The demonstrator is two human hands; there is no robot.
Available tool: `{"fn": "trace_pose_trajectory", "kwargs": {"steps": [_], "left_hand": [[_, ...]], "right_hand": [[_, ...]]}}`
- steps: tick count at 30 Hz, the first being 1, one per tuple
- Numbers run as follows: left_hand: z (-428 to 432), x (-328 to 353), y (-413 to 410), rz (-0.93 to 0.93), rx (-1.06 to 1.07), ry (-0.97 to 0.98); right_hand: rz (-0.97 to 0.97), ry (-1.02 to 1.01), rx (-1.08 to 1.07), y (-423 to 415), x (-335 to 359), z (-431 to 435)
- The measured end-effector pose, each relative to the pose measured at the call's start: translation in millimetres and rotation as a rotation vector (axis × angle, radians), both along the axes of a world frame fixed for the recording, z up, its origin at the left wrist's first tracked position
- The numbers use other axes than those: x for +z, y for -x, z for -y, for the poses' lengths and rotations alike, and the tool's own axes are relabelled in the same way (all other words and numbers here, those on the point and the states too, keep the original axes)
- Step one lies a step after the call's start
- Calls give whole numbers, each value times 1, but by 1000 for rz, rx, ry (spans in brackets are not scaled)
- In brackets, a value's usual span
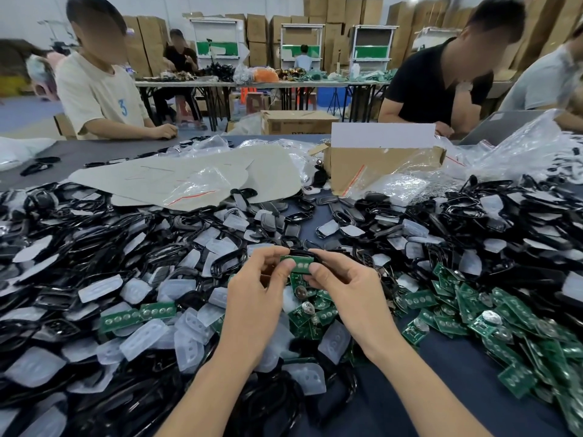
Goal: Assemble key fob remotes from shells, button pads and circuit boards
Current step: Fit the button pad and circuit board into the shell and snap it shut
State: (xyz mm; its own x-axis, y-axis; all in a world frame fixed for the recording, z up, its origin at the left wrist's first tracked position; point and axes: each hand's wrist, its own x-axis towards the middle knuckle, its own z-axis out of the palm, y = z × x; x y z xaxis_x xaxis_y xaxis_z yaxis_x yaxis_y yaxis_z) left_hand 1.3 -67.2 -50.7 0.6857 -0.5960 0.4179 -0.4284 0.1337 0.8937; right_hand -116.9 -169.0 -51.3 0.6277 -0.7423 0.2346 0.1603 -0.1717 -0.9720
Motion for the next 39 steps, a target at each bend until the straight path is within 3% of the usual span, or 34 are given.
{"fn": "trace_pose_trajectory", "kwargs": {"steps": [8,33,39], "left_hand": [[1,0,-3,-51,0,15],[5,-1,0,41,84,7],[3,-1,-1,-79,-16,32]], "right_hand": [[33,-43,12,-2,1,-1],[-32,43,-59,-1,0,-6],[-27,-17,-51,-2,1,-5]]}}
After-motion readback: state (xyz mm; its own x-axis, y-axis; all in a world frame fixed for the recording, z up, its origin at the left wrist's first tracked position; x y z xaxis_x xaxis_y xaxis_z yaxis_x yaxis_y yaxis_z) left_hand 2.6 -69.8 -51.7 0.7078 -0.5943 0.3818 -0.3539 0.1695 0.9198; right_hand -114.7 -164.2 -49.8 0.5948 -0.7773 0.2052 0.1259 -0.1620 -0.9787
